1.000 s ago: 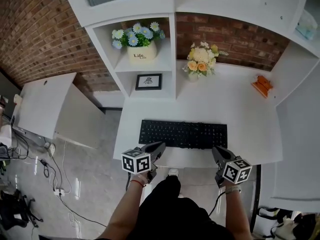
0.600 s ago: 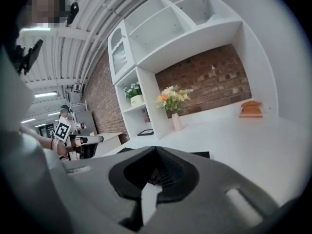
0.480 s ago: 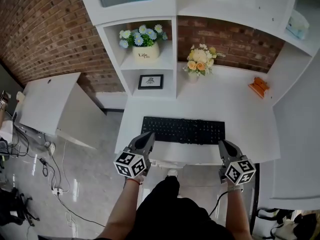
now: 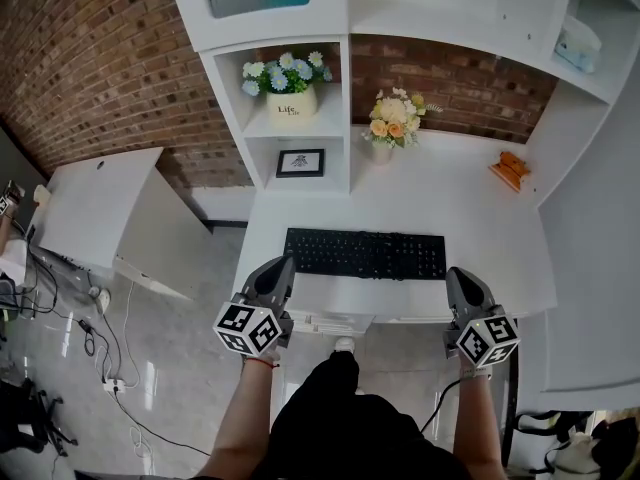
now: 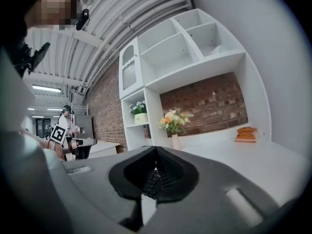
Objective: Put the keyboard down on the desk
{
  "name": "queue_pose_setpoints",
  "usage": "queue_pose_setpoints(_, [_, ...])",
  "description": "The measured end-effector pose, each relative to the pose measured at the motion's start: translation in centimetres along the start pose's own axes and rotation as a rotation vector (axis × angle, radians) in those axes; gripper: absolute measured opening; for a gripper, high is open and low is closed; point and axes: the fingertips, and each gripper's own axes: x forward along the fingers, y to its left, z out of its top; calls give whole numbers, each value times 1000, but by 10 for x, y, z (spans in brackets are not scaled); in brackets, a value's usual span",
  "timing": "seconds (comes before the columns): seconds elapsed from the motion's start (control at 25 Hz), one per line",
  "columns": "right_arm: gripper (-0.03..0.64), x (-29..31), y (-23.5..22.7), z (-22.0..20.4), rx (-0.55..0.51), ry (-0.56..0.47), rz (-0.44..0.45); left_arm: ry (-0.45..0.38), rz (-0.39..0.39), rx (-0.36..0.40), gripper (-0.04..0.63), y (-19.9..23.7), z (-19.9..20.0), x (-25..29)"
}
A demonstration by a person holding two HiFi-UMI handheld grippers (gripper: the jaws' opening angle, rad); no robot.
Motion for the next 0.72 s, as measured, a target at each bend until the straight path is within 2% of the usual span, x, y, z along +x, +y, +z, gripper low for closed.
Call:
queue_pose_setpoints(0.36, [-2,-26,15,19,-46,-73,-10,-65,28,3,-5,-7,16,-31])
queue_pose_setpoints(0.52, [-2,-35,24,25,-91,-83,-6,-81,32,-5,-5,-11,19,-42])
queue_pose_setpoints(0.72, [-2,-45,31,29,-99,-101,-7,-92,30,-23,-5,-15,17,-52])
